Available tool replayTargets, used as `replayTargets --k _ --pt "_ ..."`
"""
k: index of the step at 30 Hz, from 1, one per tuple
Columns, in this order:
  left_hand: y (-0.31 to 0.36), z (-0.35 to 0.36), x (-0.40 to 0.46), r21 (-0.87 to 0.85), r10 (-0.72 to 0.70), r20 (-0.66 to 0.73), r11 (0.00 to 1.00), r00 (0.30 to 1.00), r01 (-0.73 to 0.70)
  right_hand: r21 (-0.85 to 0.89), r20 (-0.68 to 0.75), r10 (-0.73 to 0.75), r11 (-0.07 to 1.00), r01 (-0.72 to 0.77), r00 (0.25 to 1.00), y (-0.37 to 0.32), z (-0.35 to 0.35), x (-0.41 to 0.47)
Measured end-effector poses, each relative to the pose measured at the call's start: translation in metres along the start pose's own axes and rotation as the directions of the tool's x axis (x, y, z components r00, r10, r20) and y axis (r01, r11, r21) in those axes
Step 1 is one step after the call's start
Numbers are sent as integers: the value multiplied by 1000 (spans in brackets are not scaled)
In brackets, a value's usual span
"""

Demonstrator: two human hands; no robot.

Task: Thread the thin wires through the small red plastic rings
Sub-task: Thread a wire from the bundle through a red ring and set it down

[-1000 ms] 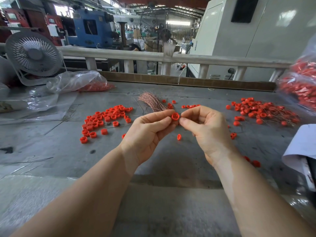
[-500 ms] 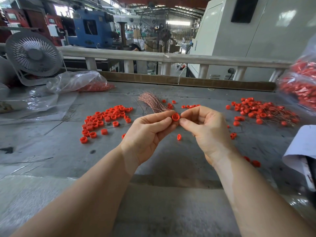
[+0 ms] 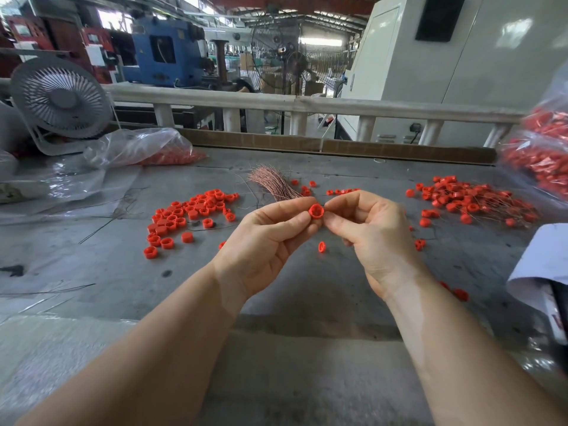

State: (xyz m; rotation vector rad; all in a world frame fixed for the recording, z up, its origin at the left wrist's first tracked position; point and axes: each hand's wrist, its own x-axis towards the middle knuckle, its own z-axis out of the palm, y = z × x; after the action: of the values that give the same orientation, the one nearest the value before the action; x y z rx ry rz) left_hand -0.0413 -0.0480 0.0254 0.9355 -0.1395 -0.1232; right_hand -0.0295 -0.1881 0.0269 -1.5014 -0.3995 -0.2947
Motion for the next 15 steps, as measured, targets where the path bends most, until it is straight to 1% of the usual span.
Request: replayTargets --k 5,9,15 --pt "-1 0 1 -5 -8 51 1000 999 8 -12 -16 8 1000 -8 1000 0 -1 0" --pt "-1 -1 1 -27 -11 54 1000 998 13 -28 -7 3 1000 -3 1000 0 0 0" --pt "-1 -1 2 -36 -31 19 999 999 32 -163 14 -53 985 54 999 3 2 0"
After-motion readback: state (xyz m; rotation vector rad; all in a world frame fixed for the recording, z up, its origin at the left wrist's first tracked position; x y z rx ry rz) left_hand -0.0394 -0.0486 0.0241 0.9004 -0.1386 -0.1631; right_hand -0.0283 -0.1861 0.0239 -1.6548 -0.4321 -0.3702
